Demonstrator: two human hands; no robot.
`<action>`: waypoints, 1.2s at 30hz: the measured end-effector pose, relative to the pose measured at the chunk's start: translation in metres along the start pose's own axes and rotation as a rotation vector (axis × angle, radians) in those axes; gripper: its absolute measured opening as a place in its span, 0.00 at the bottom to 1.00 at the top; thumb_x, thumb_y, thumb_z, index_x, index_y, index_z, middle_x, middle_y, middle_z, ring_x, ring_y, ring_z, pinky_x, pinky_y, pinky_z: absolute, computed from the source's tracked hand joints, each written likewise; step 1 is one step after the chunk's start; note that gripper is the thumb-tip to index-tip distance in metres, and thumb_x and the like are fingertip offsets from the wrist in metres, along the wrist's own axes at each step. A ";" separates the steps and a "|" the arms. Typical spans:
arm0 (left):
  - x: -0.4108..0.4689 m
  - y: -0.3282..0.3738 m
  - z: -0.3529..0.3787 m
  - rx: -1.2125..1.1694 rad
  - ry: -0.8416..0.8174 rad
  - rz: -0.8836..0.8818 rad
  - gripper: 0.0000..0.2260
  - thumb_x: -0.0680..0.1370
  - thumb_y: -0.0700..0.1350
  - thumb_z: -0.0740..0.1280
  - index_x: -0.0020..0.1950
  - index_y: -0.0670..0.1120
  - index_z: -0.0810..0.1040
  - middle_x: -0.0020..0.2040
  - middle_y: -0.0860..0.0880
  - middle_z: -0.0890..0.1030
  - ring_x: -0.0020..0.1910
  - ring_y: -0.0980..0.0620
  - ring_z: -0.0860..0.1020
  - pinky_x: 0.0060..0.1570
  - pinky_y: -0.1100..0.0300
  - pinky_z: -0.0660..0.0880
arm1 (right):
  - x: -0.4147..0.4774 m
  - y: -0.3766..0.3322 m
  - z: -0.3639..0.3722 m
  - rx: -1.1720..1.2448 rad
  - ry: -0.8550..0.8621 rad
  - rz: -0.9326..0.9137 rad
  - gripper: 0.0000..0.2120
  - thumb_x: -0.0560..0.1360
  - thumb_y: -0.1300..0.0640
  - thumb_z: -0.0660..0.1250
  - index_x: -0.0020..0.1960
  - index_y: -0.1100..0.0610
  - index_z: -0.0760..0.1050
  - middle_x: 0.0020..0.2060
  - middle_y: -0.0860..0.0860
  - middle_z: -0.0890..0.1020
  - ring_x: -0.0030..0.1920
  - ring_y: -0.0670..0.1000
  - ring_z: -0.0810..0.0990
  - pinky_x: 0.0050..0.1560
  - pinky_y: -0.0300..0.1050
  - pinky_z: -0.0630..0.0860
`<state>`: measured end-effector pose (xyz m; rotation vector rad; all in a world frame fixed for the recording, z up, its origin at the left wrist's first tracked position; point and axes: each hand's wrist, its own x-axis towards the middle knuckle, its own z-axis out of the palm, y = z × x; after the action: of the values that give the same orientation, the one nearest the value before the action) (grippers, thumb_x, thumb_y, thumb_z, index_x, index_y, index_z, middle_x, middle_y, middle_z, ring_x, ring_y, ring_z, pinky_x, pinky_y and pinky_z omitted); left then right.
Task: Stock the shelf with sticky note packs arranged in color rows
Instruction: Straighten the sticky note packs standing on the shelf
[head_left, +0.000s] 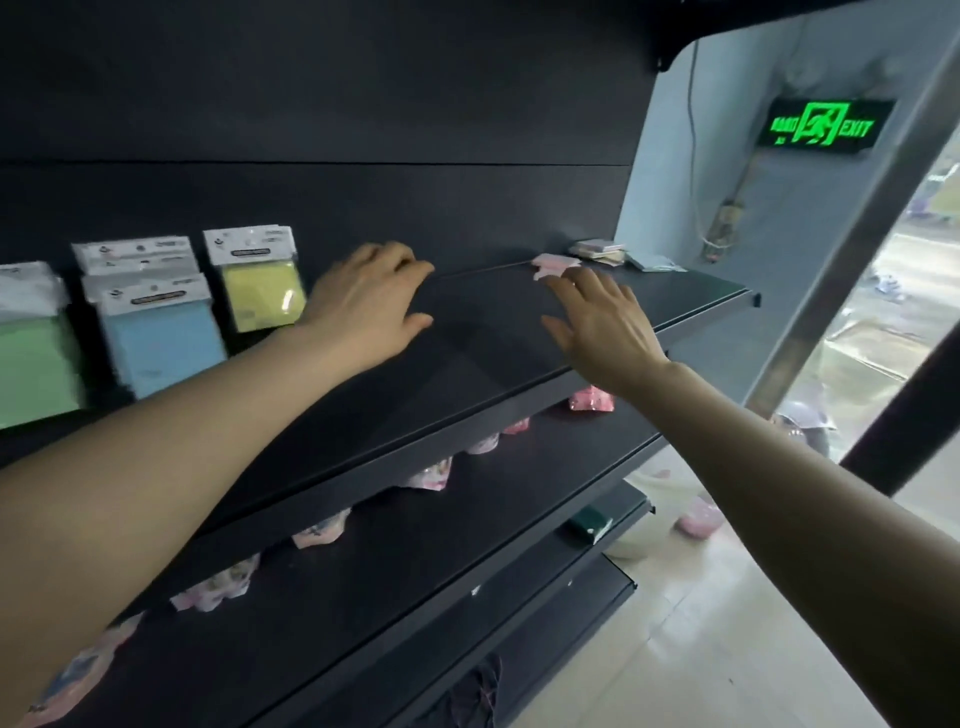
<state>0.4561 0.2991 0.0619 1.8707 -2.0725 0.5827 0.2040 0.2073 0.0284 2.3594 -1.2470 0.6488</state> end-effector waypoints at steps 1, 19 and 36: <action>0.013 0.016 0.006 -0.014 0.000 0.004 0.25 0.78 0.56 0.64 0.73 0.49 0.65 0.70 0.48 0.67 0.68 0.44 0.66 0.61 0.47 0.71 | -0.003 0.020 0.001 -0.009 -0.011 0.004 0.23 0.78 0.48 0.61 0.71 0.54 0.67 0.65 0.56 0.73 0.62 0.62 0.72 0.60 0.57 0.68; 0.225 0.154 0.141 -0.125 -0.247 0.037 0.22 0.82 0.53 0.56 0.75 0.52 0.62 0.74 0.51 0.63 0.72 0.46 0.62 0.66 0.48 0.67 | 0.031 0.268 0.082 -0.005 -0.095 0.082 0.21 0.80 0.44 0.58 0.71 0.50 0.66 0.66 0.52 0.73 0.64 0.60 0.71 0.60 0.54 0.68; 0.376 0.147 0.238 -0.229 -0.370 -0.290 0.18 0.77 0.60 0.61 0.63 0.53 0.69 0.60 0.43 0.76 0.58 0.40 0.73 0.57 0.52 0.68 | 0.139 0.357 0.185 0.120 -0.197 0.052 0.19 0.81 0.45 0.55 0.70 0.47 0.68 0.64 0.51 0.74 0.64 0.58 0.71 0.64 0.54 0.67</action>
<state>0.2800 -0.1328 0.0152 2.2057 -1.9126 -0.0753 0.0123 -0.1713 0.0006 2.5485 -1.3912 0.5313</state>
